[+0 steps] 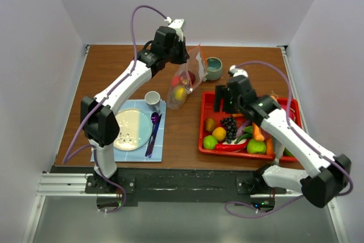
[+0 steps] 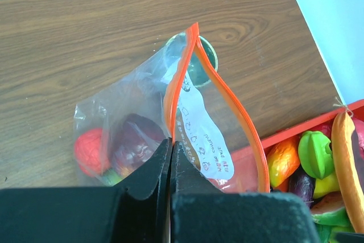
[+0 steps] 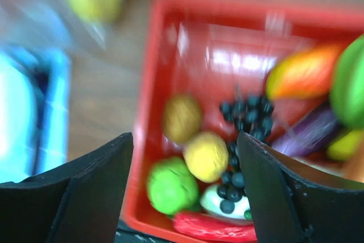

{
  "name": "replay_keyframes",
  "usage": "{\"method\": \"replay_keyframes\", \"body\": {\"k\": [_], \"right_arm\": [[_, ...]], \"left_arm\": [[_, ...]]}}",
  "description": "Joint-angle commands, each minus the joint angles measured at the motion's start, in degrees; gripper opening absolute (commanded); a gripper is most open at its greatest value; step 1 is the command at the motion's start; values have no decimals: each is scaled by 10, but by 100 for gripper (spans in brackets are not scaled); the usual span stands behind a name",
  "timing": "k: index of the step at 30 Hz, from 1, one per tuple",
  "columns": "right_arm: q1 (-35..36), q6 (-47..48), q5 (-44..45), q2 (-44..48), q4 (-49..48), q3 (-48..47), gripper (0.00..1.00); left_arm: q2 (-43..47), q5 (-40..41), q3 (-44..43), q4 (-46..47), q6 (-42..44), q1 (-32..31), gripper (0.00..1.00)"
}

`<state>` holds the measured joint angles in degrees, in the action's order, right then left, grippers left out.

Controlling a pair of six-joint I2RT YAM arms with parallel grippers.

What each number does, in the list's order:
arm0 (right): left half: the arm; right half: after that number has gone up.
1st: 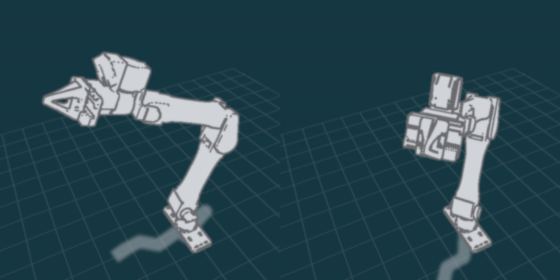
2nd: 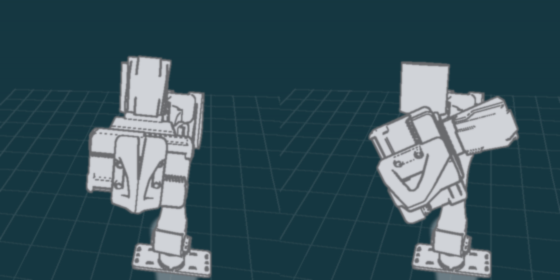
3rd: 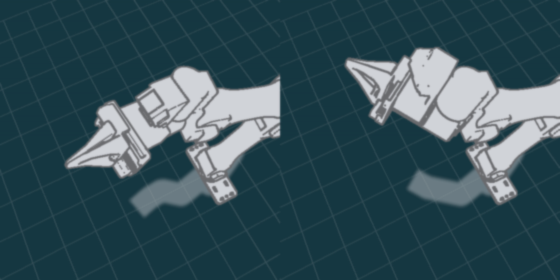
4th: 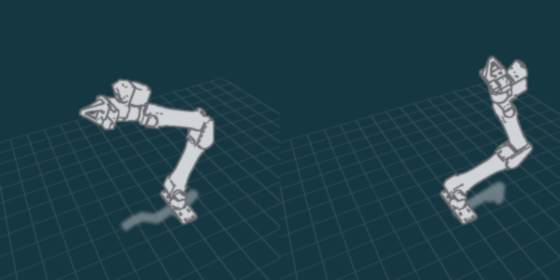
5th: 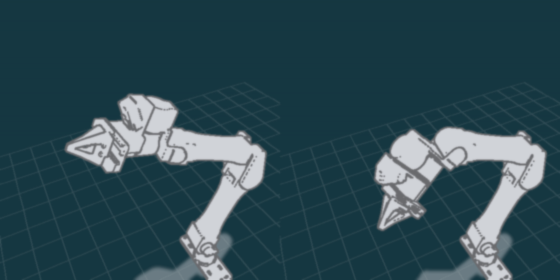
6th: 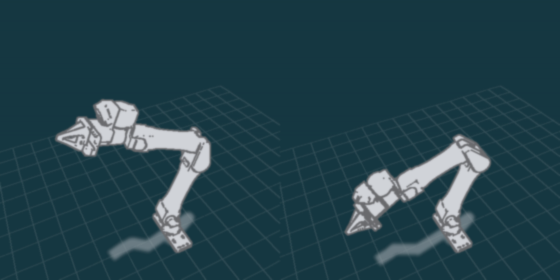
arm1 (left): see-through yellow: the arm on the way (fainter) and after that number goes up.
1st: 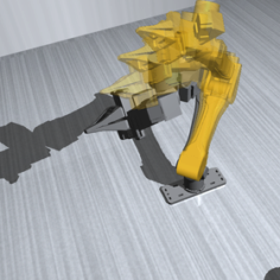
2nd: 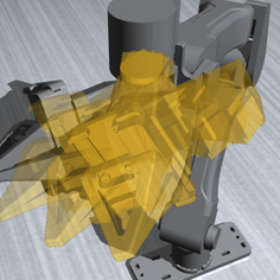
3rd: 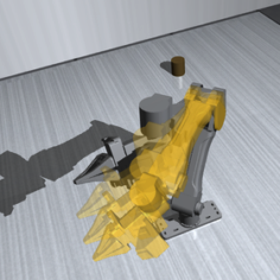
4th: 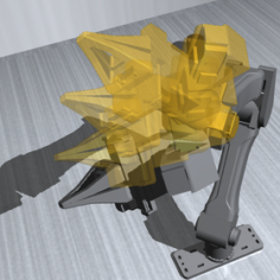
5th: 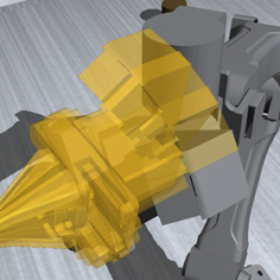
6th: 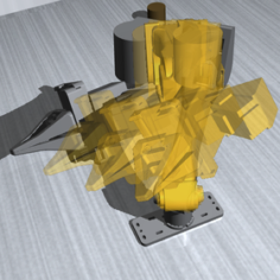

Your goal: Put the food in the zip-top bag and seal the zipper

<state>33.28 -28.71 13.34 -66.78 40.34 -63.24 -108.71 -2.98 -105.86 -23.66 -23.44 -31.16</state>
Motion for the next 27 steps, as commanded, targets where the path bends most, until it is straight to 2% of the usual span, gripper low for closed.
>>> {"method": "replay_keyframes", "body": {"k": [1, 10, 21, 24, 27], "right_arm": [[6, 26, -69, -23, -70, 71, 77], [14, 54, -98, -99, -166, 131, 72], [17, 59, -76, -174, -192, 140, 71], [18, 55, -79, -191, -200, 142, 67], [17, 49, -70, -204, -198, 139, 57]], "left_arm": [[-5, -1, -29, 8, 0, 1, 0], [-7, 0, -27, 6, 2, 1, 0], [-15, -4, -37, 2, 1, 1, 0], [-16, -3, -38, 2, 1, 1, 0], [-18, -1, -39, 1, 0, 1, 0]]}}
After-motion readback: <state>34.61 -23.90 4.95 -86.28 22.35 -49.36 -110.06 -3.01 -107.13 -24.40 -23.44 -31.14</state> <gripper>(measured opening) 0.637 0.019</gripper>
